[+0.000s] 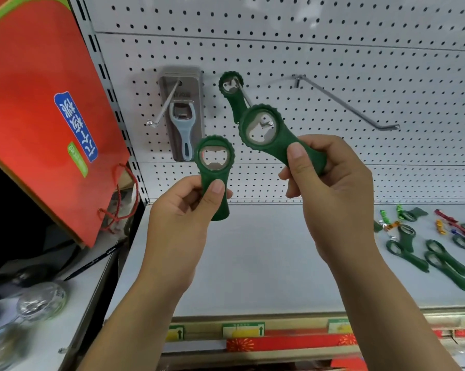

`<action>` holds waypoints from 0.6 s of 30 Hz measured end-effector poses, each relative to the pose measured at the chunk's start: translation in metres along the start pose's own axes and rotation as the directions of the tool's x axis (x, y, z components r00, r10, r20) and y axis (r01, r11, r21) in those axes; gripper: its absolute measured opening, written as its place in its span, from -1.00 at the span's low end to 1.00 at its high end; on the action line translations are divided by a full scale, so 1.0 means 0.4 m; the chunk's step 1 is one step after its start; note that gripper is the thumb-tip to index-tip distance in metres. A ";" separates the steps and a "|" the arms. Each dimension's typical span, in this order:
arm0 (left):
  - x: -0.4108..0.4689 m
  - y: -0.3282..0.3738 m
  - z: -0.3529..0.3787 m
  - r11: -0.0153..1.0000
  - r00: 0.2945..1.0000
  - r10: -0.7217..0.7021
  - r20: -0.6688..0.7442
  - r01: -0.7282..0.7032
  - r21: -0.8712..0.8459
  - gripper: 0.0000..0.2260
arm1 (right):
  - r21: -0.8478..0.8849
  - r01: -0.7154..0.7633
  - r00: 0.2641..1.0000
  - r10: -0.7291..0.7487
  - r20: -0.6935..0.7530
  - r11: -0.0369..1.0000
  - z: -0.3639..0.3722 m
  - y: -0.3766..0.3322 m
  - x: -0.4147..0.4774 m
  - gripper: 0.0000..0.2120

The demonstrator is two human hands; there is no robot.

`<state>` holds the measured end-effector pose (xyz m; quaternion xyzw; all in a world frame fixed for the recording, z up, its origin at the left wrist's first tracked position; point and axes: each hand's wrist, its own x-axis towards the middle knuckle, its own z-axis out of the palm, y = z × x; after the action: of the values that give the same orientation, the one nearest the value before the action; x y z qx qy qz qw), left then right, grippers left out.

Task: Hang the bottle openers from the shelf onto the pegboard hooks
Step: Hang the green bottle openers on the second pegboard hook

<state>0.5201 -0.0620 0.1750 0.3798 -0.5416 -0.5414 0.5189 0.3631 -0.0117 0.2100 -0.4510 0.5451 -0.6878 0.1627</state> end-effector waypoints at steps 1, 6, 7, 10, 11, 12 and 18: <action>-0.001 0.003 -0.002 1.000 1.000 -0.002 0.005 0.002 -0.006 -0.91 | -0.005 -0.014 1.000 0.014 -0.007 1.000 0.005 0.004 0.004 -0.97; -0.008 0.006 -0.009 0.997 0.999 -0.036 0.002 0.036 -0.064 -0.78 | -0.038 -0.154 0.987 0.156 0.030 0.987 0.016 0.037 0.026 -0.86; -0.009 0.006 -0.008 0.996 0.999 -0.045 0.009 0.045 -0.076 -0.78 | -0.036 -0.184 0.982 0.186 0.037 0.982 0.015 0.042 0.029 -0.84; -0.007 0.008 -0.001 0.992 0.998 -0.051 0.036 0.055 -0.109 -0.82 | -0.069 -0.227 0.974 0.228 0.010 0.971 0.006 0.057 0.024 -0.83; -0.005 0.012 0.002 0.991 0.998 -0.047 0.046 0.052 -0.120 -0.83 | -0.095 -0.227 0.974 0.226 -0.015 0.969 0.002 0.060 0.018 -0.83; -0.003 0.015 0.005 0.991 0.998 -0.036 0.059 0.043 -0.126 -0.83 | -0.117 -0.225 0.974 0.222 -0.038 0.967 -0.002 0.061 0.009 -0.82; 0.001 0.038 0.046 0.987 0.990 0.096 0.100 -0.081 -0.139 -0.81 | -0.126 -0.186 0.979 0.194 0.056 0.974 -0.017 0.010 -0.074 -0.75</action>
<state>0.5044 -0.0572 0.1923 0.2900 -0.5470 -0.5726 0.5374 0.3724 0.0124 0.1934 -0.4287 0.6204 -0.6193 0.2186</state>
